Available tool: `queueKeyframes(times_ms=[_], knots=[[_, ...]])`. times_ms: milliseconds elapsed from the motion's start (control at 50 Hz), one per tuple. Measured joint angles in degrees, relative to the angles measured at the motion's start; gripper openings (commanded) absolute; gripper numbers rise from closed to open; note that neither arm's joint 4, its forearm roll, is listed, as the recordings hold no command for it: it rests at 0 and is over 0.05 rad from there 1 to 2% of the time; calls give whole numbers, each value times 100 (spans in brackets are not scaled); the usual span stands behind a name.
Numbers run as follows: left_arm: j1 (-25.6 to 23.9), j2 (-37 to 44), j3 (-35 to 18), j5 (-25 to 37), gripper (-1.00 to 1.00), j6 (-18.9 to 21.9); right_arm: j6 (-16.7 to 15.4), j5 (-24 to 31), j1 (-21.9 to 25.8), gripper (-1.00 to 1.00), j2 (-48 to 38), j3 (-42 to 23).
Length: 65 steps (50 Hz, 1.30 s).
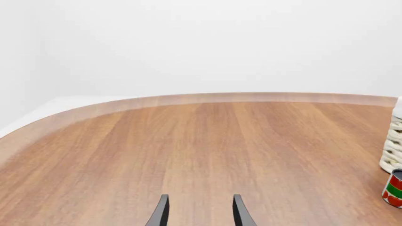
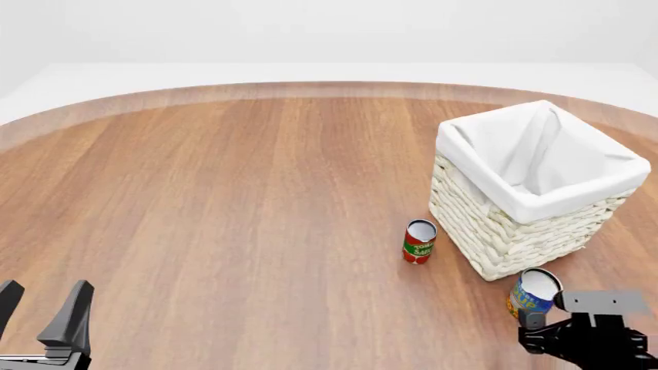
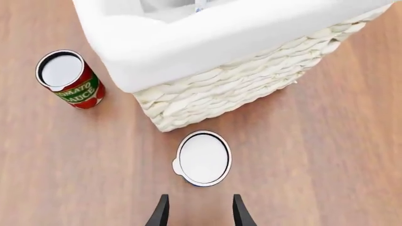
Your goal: Pick up the alphabet soup and the cream cheese box, and put them in the basket.
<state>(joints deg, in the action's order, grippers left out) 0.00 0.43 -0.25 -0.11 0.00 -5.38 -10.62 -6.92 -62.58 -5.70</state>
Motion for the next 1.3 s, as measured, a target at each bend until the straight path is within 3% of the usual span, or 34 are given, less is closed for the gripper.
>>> queueKeyframes(times_ms=[1040,1060,1300], knots=[[0,0,0,0,100,0,-71,-670,28,100,-1298,-548],[0,0,0,0,100,0,-69,-658,34,-100,-1292,-554],[0,0,0,0,100,0,-128,-683,84,-100,-1194,-579]])
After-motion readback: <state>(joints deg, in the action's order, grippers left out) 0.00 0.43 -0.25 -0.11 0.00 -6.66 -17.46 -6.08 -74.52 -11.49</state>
